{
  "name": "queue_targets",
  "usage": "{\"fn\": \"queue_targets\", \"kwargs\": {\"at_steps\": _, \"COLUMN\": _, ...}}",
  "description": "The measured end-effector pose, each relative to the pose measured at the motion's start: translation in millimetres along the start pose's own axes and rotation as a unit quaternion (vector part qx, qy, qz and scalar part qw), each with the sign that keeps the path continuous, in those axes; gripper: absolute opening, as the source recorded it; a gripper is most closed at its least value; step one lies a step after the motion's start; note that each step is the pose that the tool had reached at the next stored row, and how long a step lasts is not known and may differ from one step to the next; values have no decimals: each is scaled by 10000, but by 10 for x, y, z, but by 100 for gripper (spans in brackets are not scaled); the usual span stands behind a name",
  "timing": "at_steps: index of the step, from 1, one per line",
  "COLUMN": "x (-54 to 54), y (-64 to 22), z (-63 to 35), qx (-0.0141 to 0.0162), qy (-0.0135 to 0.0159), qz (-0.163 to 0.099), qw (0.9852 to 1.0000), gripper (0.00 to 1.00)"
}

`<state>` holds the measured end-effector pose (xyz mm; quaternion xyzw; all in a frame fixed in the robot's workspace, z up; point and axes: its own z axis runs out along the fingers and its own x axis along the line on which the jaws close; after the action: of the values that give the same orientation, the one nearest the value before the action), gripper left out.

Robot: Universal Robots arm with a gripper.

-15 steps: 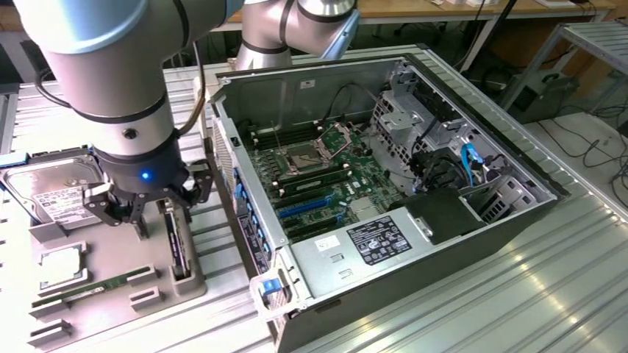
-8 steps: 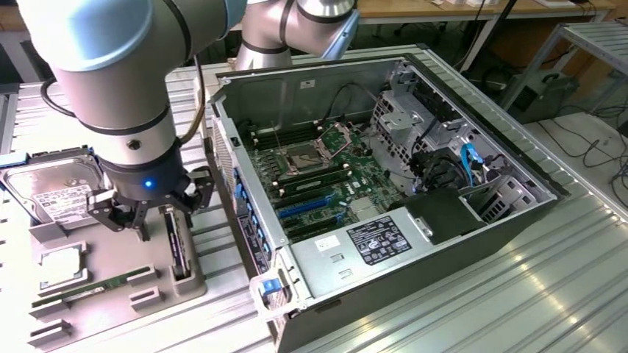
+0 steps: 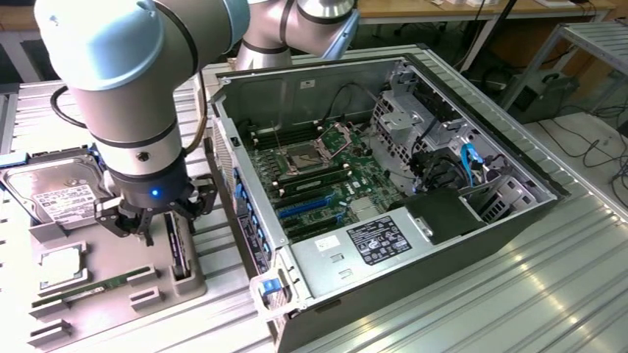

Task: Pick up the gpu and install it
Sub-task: 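Pick up the gpu and move the gpu toward the slot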

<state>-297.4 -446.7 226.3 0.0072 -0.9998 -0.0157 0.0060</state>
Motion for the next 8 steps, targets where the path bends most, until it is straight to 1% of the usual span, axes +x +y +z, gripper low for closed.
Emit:
{"fn": "queue_targets", "kwargs": {"at_steps": 6, "x": 0, "y": -1, "z": 3, "qx": 1, "qy": 2, "qz": 0, "qw": 10000, "gripper": 62}}
{"fn": "queue_targets", "kwargs": {"at_steps": 8, "x": -1, "y": -16, "z": 4, "qx": 1, "qy": 2, "qz": -1, "qw": 10000, "gripper": 62}}
